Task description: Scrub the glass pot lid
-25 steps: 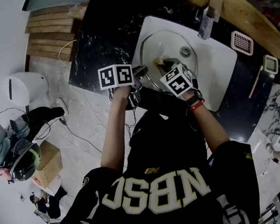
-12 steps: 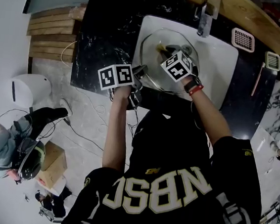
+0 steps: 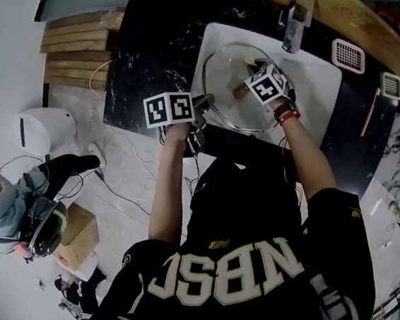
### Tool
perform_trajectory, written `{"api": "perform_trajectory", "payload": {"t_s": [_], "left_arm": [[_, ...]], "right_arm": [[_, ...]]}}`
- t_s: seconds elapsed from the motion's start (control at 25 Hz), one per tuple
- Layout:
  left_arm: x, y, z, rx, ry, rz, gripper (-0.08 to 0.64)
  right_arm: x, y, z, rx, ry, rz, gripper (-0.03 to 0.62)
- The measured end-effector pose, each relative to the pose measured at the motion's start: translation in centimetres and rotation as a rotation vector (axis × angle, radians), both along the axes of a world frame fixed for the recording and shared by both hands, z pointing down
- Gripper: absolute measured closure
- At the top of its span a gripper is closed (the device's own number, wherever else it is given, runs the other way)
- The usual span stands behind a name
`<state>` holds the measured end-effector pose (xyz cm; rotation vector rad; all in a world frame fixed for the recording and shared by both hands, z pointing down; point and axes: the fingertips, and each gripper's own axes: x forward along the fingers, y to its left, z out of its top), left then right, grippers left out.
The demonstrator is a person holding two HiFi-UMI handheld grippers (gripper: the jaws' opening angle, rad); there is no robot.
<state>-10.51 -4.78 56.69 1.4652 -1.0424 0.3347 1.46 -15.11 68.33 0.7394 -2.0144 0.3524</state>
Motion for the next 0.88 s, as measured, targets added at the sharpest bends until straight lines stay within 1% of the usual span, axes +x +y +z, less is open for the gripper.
{"api": "perform_trajectory", "payload": {"t_s": [0.12, 0.24, 0.4, 0.52, 0.76, 0.88], "left_arm": [[-0.1, 0.0, -0.1, 0.004, -0.005, 0.000, 0.469], [0.1, 0.0, 0.0, 0.007, -0.009, 0.011, 0.469], [0.2, 0.1, 0.0, 0.012, -0.019, 0.025, 0.469], [0.2, 0.2, 0.0, 0.016, -0.025, 0.029, 0.469], [0.2, 0.1, 0.0, 0.018, -0.026, 0.029, 0.469], [0.2, 0.1, -0.1, 0.023, -0.027, 0.030, 0.469]], "right_arm": [[1.1, 0.0, 0.3, -0.010, 0.012, 0.014, 0.528], [2.7, 0.2, 0.6, -0.012, 0.048, 0.018, 0.529], [4.6, 0.7, 0.8, -0.029, 0.078, 0.058, 0.529], [5.8, 1.4, 1.0, -0.042, 0.119, 0.065, 0.531], [7.8, 3.9, 0.8, -0.105, 0.243, -0.003, 0.537], [8.5, 5.3, 1.0, -0.136, 0.268, -0.039, 0.538]]}}
